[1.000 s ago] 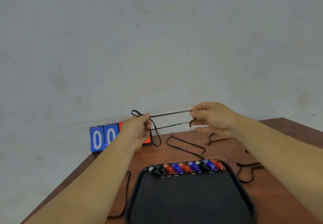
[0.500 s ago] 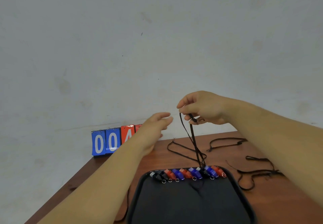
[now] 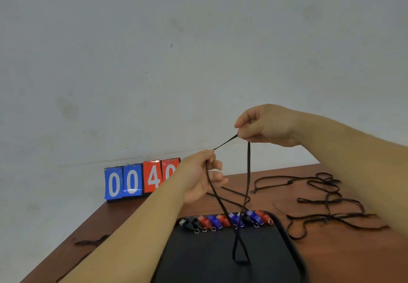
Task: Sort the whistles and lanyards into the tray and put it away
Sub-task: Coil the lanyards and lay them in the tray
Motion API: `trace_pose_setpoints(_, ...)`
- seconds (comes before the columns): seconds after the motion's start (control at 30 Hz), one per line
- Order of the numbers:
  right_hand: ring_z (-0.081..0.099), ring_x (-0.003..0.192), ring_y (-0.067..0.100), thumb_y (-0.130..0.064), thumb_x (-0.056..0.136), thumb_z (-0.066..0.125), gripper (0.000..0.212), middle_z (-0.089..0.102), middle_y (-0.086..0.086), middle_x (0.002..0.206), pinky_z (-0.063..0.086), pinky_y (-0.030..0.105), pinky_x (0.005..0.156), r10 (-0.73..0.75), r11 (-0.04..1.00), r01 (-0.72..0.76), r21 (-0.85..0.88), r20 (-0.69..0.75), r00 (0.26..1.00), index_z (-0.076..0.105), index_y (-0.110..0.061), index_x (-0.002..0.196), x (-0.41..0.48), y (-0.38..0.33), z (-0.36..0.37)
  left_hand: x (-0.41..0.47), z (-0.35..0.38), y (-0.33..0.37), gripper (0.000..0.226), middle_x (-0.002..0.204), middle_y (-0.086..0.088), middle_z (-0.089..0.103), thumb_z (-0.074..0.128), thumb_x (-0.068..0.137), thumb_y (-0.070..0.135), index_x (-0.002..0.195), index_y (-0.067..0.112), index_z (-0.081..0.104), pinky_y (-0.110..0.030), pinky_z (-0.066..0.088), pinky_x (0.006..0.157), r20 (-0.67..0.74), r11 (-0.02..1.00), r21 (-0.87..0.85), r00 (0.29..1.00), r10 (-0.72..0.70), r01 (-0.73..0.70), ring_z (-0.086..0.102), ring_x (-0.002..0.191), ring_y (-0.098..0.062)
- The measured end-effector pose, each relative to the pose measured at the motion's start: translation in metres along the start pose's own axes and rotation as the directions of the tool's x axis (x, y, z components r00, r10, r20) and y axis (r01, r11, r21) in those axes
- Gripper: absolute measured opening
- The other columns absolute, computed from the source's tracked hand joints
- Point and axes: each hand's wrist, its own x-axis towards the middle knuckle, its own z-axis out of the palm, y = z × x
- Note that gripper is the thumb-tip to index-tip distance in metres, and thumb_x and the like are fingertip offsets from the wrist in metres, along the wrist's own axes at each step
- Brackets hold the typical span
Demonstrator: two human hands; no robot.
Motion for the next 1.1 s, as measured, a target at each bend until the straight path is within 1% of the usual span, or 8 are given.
trace_pose_setpoints(0.13, 0.072, 0.085, 0.015, 0.006, 0.086, 0.073, 0.023, 0.071, 0.01, 0.097, 0.06, 0.021, 0.075, -0.047, 0.997, 0.046, -0.065, -0.014, 0.999, 0.072, -0.006, 0.105, -0.001, 0.0, 0.002, -0.001, -0.008, 0.001, 0.03, 0.077, -0.004, 0.061, 0.048, 0.101, 0.02, 0.072, 0.017, 0.048, -0.029, 0.049, 0.054, -0.046, 0.992, 0.123, 0.999, -0.009, 0.015, 0.03, 0.044, -0.011)
trace_pose_setpoints(0.23, 0.074, 0.083, 0.014, 0.004, 0.083, 0.076, 0.023, 0.076, 0.012, 0.099, 0.061, 0.023, 0.075, -0.1, 0.969, 0.097, -0.229, -0.004, 0.995, 0.074, -0.011, 0.1, -0.002, -0.001, 0.007, -0.002, -0.01, -0.001, 0.027, 0.084, -0.009, 0.062, 0.051, 0.099, 0.018, 0.074, 0.012, 0.053, -0.033, 0.052, 0.057, -0.105, 0.973, 0.23, 0.993, 0.05, -0.025, 0.042, 0.049, -0.015)
trace_pose_setpoints(0.4, 0.073, 0.077, 0.009, 0.002, 0.082, 0.078, 0.024, 0.077, 0.009, 0.097, 0.058, 0.018, 0.069, -0.159, 0.963, 0.161, -0.214, 0.027, 0.987, 0.074, -0.013, 0.101, -0.001, -0.01, 0.025, -0.005, -0.003, -0.008, 0.041, 0.128, -0.004, 0.065, 0.071, 0.087, 0.033, 0.126, 0.022, 0.067, -0.041, 0.053, 0.094, -0.004, 0.93, 0.361, 0.997, 0.076, -0.07, 0.065, 0.109, -0.023)
trace_pose_setpoints(0.5, 0.073, 0.078, 0.008, 0.002, 0.082, 0.079, 0.023, 0.076, 0.007, 0.095, 0.058, 0.018, 0.069, -0.184, 0.97, 0.19, -0.152, 0.053, 0.982, 0.073, -0.012, 0.1, 0.0, -0.016, 0.034, -0.006, 0.009, -0.009, 0.037, 0.131, -0.005, 0.069, 0.071, 0.089, 0.036, 0.122, 0.02, 0.067, -0.045, 0.045, 0.107, 0.1, 0.924, 0.374, 0.994, 0.049, -0.083, 0.06, 0.126, -0.024)
trace_pose_setpoints(0.6, 0.074, 0.08, 0.011, 0.002, 0.082, 0.078, 0.022, 0.077, 0.01, 0.097, 0.06, 0.021, 0.074, -0.225, 0.964, 0.224, -0.143, 0.009, 0.974, 0.073, -0.011, 0.099, -0.001, -0.018, 0.031, -0.006, 0.014, -0.007, 0.022, 0.088, -0.009, 0.073, 0.051, 0.107, 0.024, 0.092, 0.012, 0.062, -0.05, 0.051, 0.098, 0.174, 0.966, 0.253, 0.985, 0.014, -0.059, 0.071, 0.093, -0.028)
trace_pose_setpoints(0.67, 0.076, 0.084, 0.017, 0.002, 0.082, 0.079, 0.02, 0.077, 0.012, 0.097, 0.062, 0.023, 0.075, -0.24, 0.963, 0.229, -0.141, -0.07, 0.968, 0.074, -0.009, 0.098, -0.003, -0.014, 0.019, -0.006, 0.01, -0.004, 0.029, 0.065, -0.003, 0.049, 0.045, 0.108, 0.023, 0.082, 0.014, 0.054, -0.043, 0.056, 0.079, 0.191, 0.985, 0.164, 0.982, 0.012, -0.044, 0.054, 0.064, -0.018)
trace_pose_setpoints(0.87, 0.077, 0.084, 0.018, -0.007, 0.082, 0.083, 0.02, 0.079, 0.008, 0.088, 0.06, 0.021, 0.07, -0.101, 0.97, 0.083, -0.229, -0.067, 0.993, 0.075, -0.011, 0.1, -0.015, 0.027, -0.005, -0.003, -0.014, 0.007, 0.037, 0.059, 0.005, 0.028, 0.052, 0.106, 0.035, 0.072, 0.019, 0.048, -0.026, 0.04, 0.053, -0.028, 0.99, 0.128, 0.998, 0.055, -0.051, 0.028, 0.049, -0.009)
trace_pose_setpoints(1.1, 0.077, 0.083, 0.012, -0.017, 0.09, 0.077, 0.014, 0.079, 0.004, 0.087, 0.058, 0.018, 0.072, -0.009, 0.976, 0.012, -0.217, 0.017, 1.0, 0.077, -0.02, 0.104, -0.021, 0.065, 0.014, -0.002, -0.015, 0.021, 0.039, 0.056, 0.006, 0.03, 0.06, 0.101, 0.041, 0.071, 0.019, 0.049, -0.022, 0.038, 0.052, -0.211, 0.974, -0.181, 0.973, 0.097, -0.136, 0.029, 0.046, -0.008)
